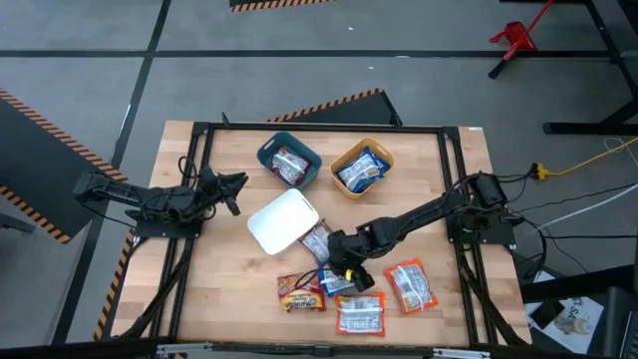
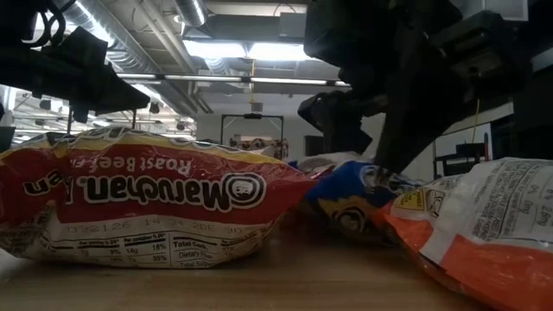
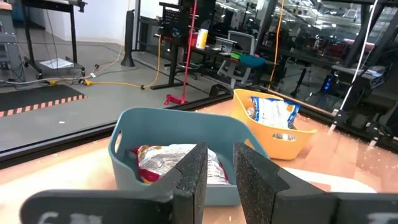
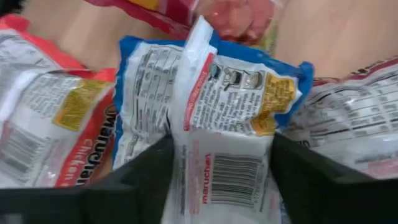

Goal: Sort Maruchan noodles
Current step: Put the blue noodle pack into the yellow bin

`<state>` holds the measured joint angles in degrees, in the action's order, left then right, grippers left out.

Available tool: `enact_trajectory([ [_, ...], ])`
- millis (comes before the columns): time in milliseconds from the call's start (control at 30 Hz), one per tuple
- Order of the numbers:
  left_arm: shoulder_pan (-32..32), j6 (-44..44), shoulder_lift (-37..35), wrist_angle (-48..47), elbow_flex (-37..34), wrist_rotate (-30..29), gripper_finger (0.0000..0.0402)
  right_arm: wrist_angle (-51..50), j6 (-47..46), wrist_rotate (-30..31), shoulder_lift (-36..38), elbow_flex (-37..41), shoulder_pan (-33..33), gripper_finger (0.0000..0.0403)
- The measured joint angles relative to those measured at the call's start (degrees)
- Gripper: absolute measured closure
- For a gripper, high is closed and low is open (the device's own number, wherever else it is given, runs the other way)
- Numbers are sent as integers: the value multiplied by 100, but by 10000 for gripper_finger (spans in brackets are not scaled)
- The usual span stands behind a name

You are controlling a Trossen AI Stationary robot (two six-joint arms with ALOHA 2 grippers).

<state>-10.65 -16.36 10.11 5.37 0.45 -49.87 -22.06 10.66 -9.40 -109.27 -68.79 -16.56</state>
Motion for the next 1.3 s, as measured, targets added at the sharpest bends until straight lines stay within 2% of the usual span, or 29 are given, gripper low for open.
enact_trajectory([
  [167, 1, -2, -2, 1, 0, 0, 328, -14, -42, 94, -2, 2, 5, 278],
  [367, 0, -5, 0, 4, 0, 0, 328, -42, -723, 115, 24, -2, 5, 390],
  [533, 0, -7, -2, 15, 0, 0, 328, -276, -1178, 119, 23, -190, 7, 398],
  [933, 0, -41, 0, 31, 0, 0, 328, -1421, -1482, 404, 252, -974, 10, 403],
  [1100, 1, -150, -2, 25, 0, -2, 328, -1841, -1528, 885, 635, -1144, 70, 403],
  [1300, 0, -149, -2, 22, 0, -17, 328, -2801, -1251, 1441, 1136, -1422, 654, 403],
])
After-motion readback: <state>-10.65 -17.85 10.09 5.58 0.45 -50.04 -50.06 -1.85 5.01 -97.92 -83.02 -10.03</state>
